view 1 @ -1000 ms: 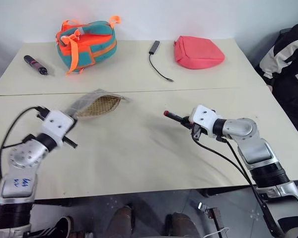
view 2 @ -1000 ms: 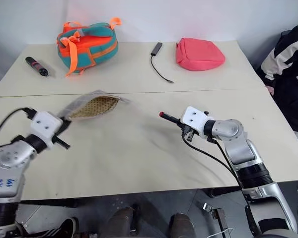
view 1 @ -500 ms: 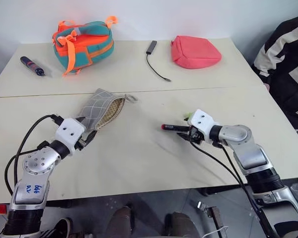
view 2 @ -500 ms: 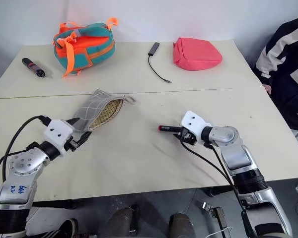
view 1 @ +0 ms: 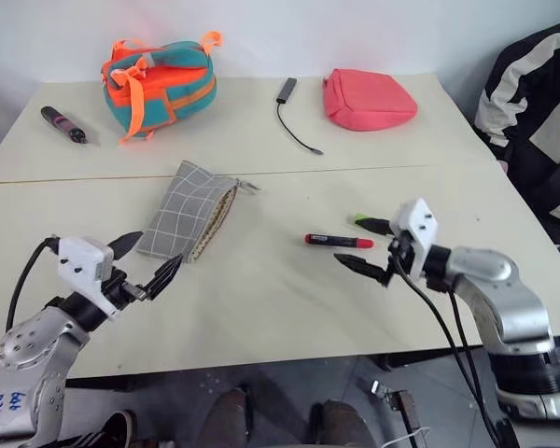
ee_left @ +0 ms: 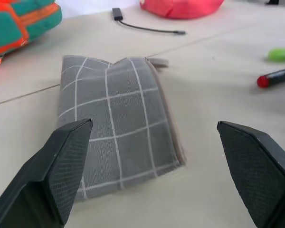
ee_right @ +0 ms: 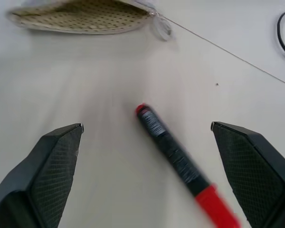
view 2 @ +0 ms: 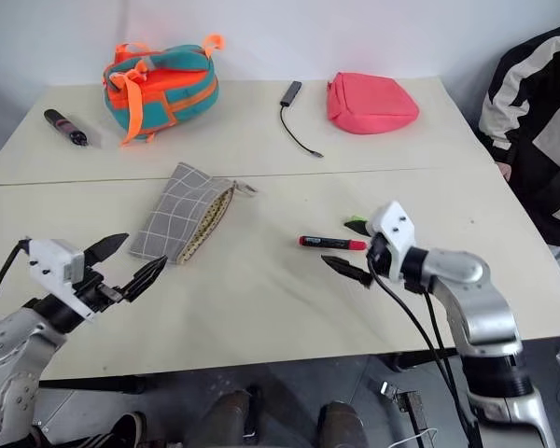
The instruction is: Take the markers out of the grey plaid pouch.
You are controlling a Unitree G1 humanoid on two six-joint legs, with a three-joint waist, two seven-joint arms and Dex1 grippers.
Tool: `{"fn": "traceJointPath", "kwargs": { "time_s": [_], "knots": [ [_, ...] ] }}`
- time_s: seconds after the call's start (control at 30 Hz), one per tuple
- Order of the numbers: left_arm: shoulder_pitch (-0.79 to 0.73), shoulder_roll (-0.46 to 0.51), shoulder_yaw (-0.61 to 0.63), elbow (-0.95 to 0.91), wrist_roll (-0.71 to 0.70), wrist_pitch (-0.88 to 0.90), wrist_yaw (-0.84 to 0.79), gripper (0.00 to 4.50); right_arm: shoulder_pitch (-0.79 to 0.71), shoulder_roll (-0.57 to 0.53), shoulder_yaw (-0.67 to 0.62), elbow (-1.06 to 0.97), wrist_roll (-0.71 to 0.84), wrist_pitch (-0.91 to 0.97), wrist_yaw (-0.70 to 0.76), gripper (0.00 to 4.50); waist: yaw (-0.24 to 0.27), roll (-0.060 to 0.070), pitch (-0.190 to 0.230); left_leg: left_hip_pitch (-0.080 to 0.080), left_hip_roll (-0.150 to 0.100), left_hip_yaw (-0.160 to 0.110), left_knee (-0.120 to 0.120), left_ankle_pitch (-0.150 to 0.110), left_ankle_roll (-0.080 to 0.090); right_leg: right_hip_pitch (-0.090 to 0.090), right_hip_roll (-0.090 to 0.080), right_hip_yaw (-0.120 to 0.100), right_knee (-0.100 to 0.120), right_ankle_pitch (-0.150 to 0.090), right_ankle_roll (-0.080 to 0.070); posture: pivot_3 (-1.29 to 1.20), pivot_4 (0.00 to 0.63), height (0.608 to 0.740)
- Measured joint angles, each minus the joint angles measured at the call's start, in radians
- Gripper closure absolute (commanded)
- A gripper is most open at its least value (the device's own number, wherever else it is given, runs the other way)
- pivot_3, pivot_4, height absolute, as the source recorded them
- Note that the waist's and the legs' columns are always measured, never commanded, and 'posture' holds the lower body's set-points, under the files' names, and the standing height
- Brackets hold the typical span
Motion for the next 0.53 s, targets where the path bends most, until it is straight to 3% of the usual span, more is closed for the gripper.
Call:
{"fn": "traceJointPath", "kwargs": {
  "time_s": [0.17, 0.37, 0.53],
  "knots": [
    [0.172, 0.004, 0.082, 0.037, 0.023, -0.055, -0.058, 0.02, 0.206, -0.016, -0.018, -0.012, 0.013, -0.128, 0.067, 0.0, -0.005, 0.0, 0.0, 0.001, 0.001, 0.003, 0.0, -0.002, 0.0, 0.0, 0.001, 0.002, -0.002, 0.0, 0.0, 0.0, 0.15, 0.74],
    [0.245, -0.021, 0.147, 0.144, 0.04, -0.16, -0.099, 0.02, 0.24, -0.038, -0.103, 0.079, 0.033, -0.268, 0.094, 0.0, 0.005, -0.001, -0.001, 0.004, 0.002, 0.003, 0.0, -0.008, -0.001, 0.003, 0.0, 0.003, -0.005, 0.001, -0.001, 0.0, 0.15, 0.74],
    [0.225, -0.031, 0.146, 0.164, 0.039, -0.186, -0.089, 0.02, 0.24, -0.038, -0.08, 0.14, 0.005, -0.336, 0.097, 0.0, 0.011, 0.0, -0.001, 0.004, 0.003, 0.004, 0.0, -0.008, -0.003, 0.003, 0.0, 0.004, -0.007, 0.001, -0.001, 0.0, 0.15, 0.74]
  ]
}}
